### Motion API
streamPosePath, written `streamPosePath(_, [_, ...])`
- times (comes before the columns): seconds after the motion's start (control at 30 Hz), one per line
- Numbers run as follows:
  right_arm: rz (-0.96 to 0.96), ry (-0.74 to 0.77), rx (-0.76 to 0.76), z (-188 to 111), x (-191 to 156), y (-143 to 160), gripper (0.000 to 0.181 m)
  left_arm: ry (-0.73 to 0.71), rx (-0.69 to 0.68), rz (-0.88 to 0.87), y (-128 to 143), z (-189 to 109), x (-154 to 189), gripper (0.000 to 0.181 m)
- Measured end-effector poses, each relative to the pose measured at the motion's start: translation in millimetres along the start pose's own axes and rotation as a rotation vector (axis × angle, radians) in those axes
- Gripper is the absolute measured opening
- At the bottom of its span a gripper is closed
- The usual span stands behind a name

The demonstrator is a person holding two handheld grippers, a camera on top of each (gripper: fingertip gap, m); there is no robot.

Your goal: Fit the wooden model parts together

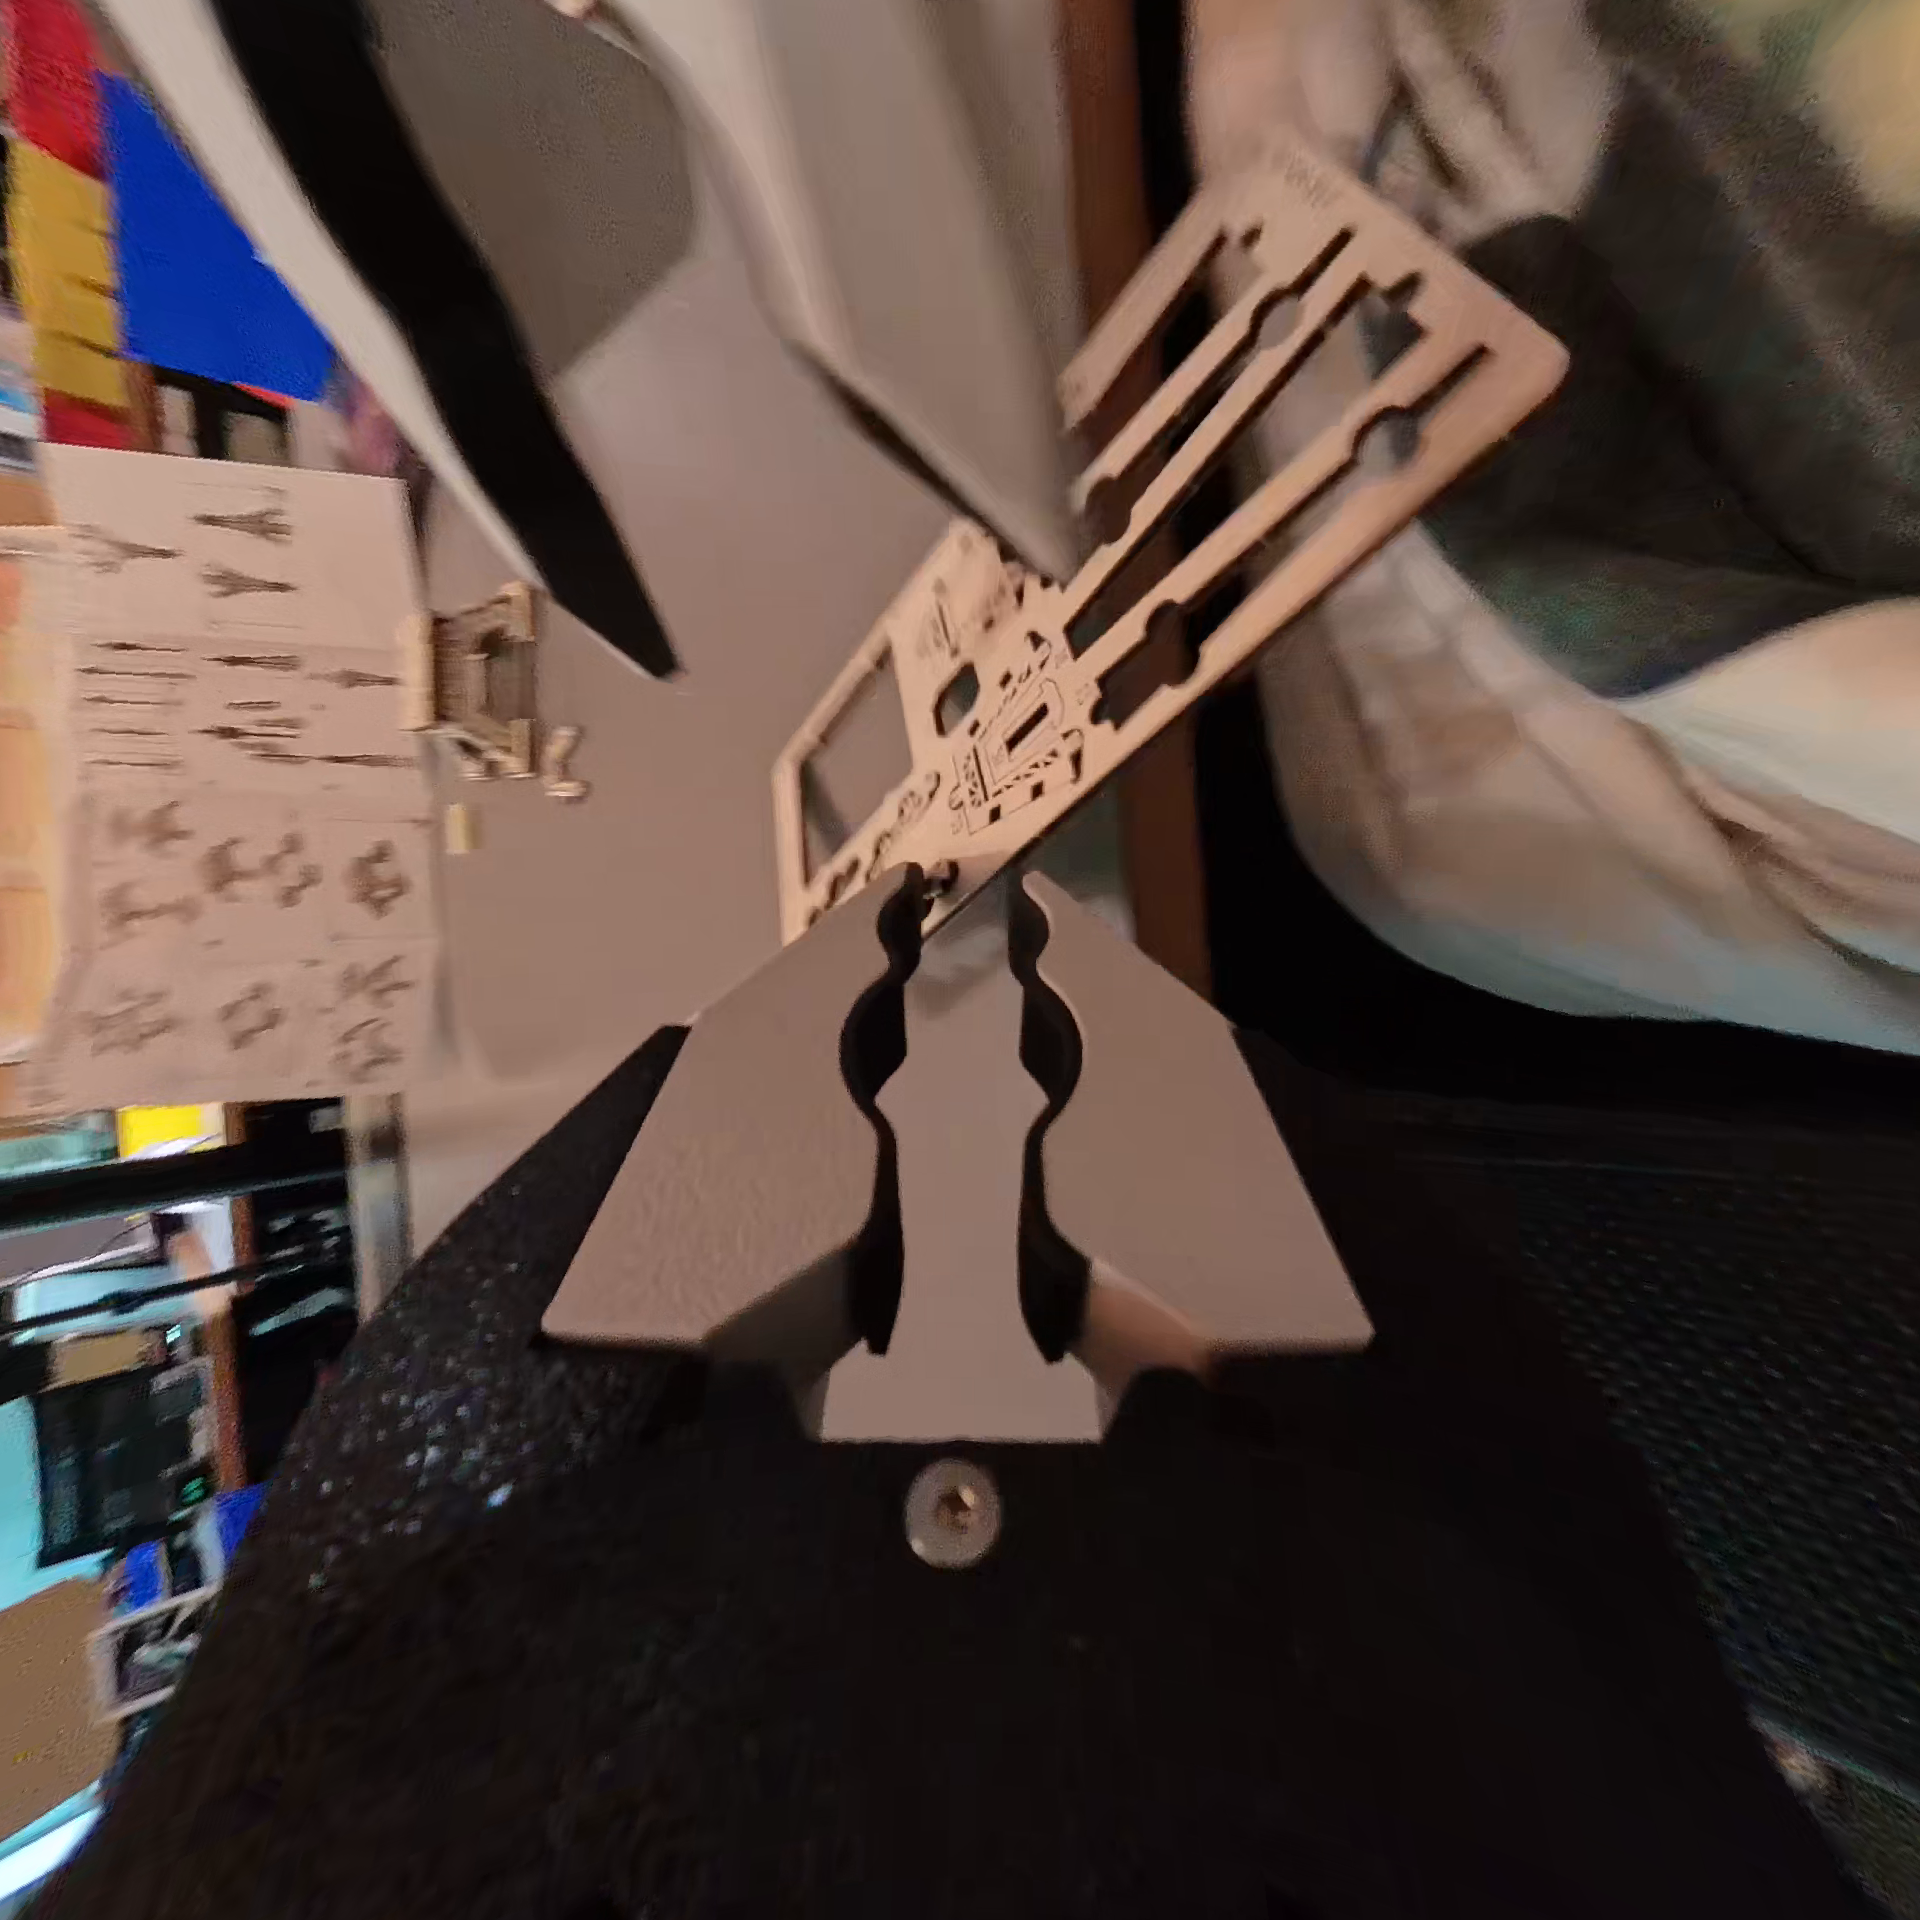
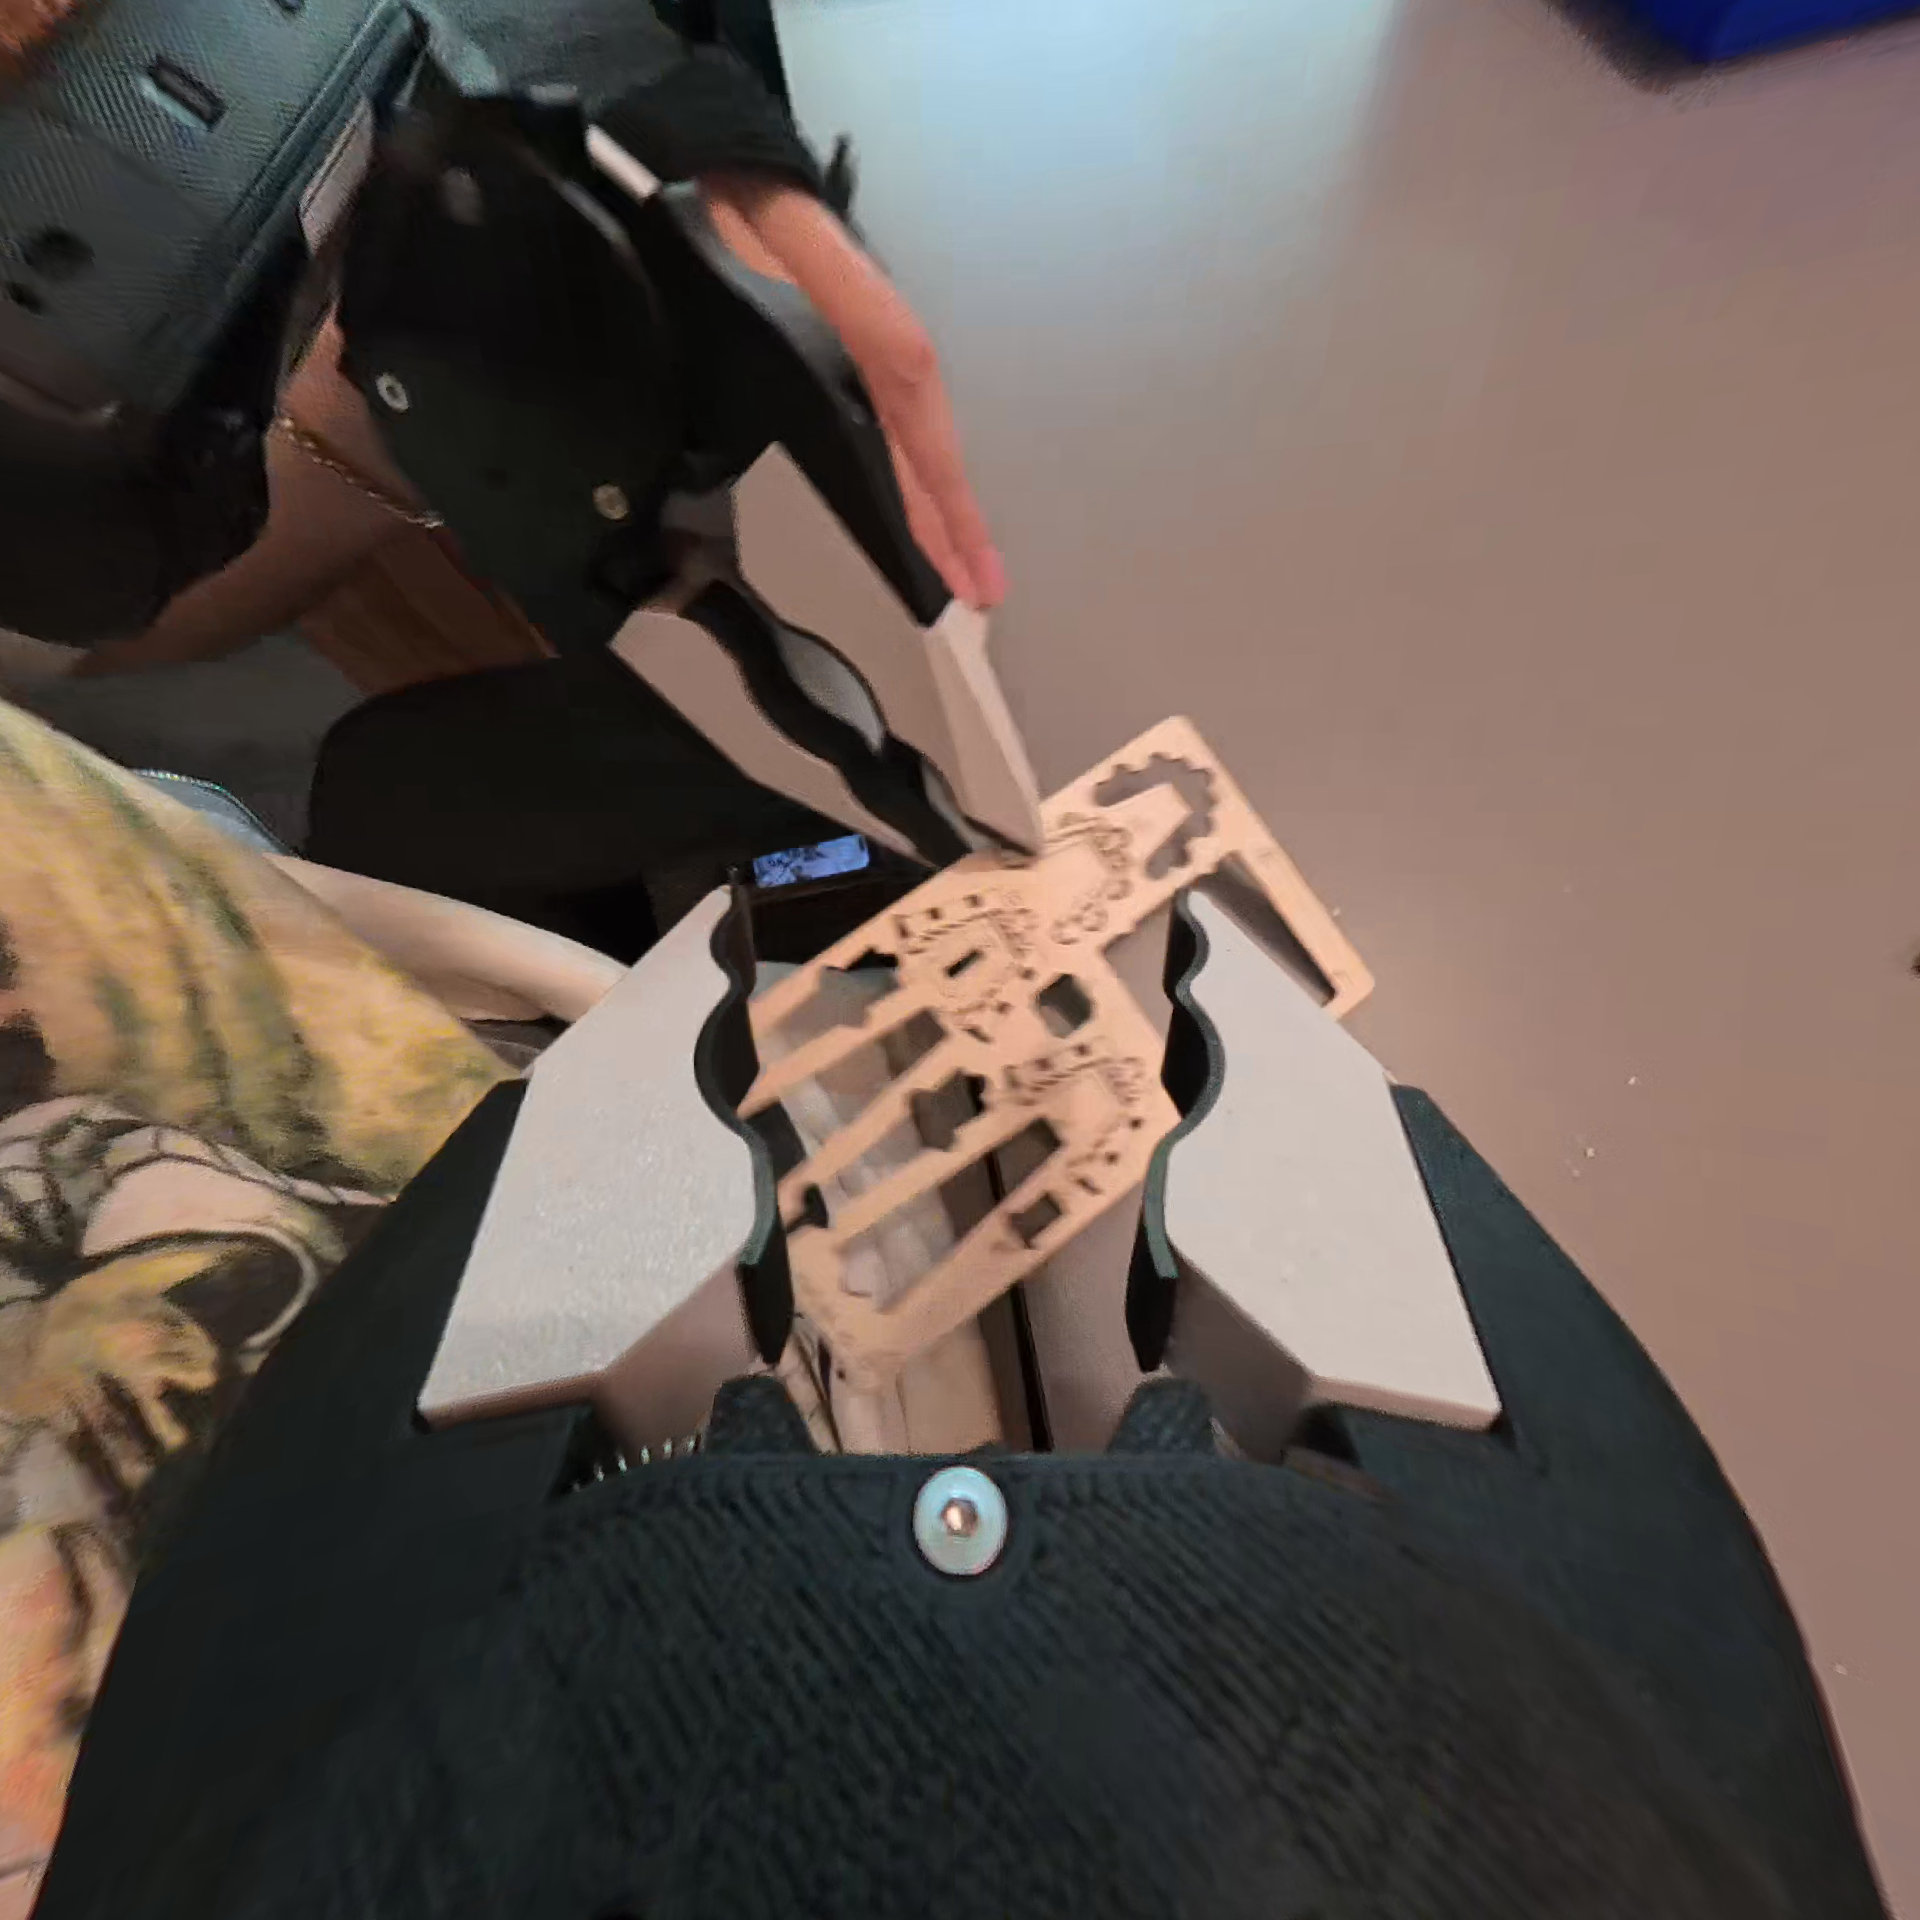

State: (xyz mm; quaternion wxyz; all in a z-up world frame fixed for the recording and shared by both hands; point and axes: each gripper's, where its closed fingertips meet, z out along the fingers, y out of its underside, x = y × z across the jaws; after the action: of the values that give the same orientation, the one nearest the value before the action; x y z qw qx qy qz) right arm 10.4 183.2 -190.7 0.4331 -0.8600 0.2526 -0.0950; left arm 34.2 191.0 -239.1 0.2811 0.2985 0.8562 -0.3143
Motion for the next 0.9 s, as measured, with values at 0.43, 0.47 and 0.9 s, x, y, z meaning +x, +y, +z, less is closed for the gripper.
streamPosePath(0.43, [-0.328, 0.332, -0.138, -4.6, 81.4, 21.6, 0.03, 0.03, -0.024, -0.076, -42.4, 9.5, -82.3, 0.002])
streamPosePath(0.47, [-0.351, 0.352, -0.14, -4.8, 89.4, 24.1, 0.02, 0.049, -0.007, -0.098, -43.8, 11.6, -83.3, 0.002])
streamPosePath(0.9, [-0.045, -0.089, -0.118, -31.4, 106.8, 42.1, 0.002, 0.187, 0.337, -0.671, -29.7, 28.9, -104.0, 0.007])
